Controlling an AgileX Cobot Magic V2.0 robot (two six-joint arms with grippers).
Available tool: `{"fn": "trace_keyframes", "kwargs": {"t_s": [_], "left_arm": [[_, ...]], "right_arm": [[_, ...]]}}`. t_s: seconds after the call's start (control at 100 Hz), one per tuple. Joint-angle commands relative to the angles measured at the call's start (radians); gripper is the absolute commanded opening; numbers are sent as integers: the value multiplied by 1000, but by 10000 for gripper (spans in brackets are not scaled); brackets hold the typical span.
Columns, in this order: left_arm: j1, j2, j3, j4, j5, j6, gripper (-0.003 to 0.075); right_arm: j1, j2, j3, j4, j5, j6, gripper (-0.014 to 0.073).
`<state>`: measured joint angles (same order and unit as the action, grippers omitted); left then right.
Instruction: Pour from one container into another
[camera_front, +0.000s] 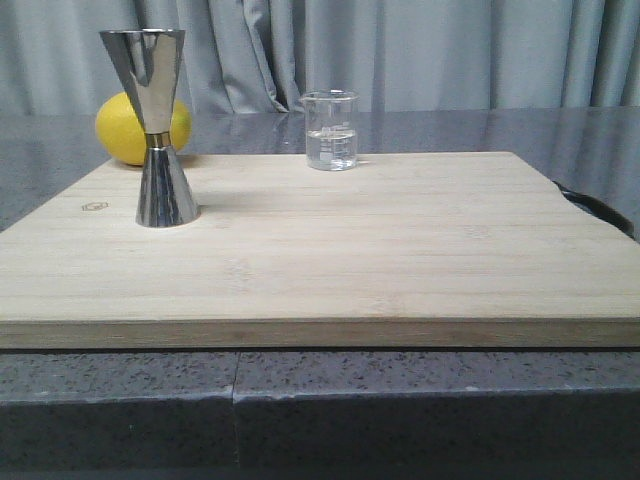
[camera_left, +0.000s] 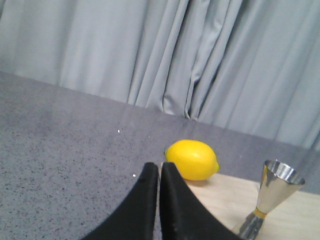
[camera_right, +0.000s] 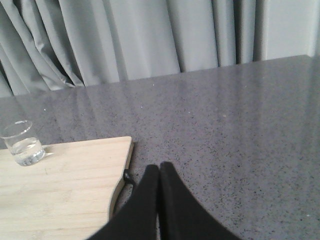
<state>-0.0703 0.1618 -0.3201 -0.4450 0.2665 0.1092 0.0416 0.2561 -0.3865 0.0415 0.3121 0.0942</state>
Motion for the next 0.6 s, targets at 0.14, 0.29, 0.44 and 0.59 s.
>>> {"fn": "trace_keyframes", "kwargs": {"t_s": [0.14, 0.29, 0.44, 0.59], "left_arm": [[2, 282, -216, -66, 136, 112, -19], [2, 428, -280, -144, 150, 217, -18], [1, 542, -315, -259, 151, 361, -18], [-5, 639, -344, -492, 191, 641, -11]], "right_arm": [[-5, 254, -202, -3, 7, -1, -73], [-5, 380, -249, -3, 7, -1, -73], [-5, 474, -251, -3, 3, -53, -72], [-5, 532, -251, -3, -36, -55, -21]]}}
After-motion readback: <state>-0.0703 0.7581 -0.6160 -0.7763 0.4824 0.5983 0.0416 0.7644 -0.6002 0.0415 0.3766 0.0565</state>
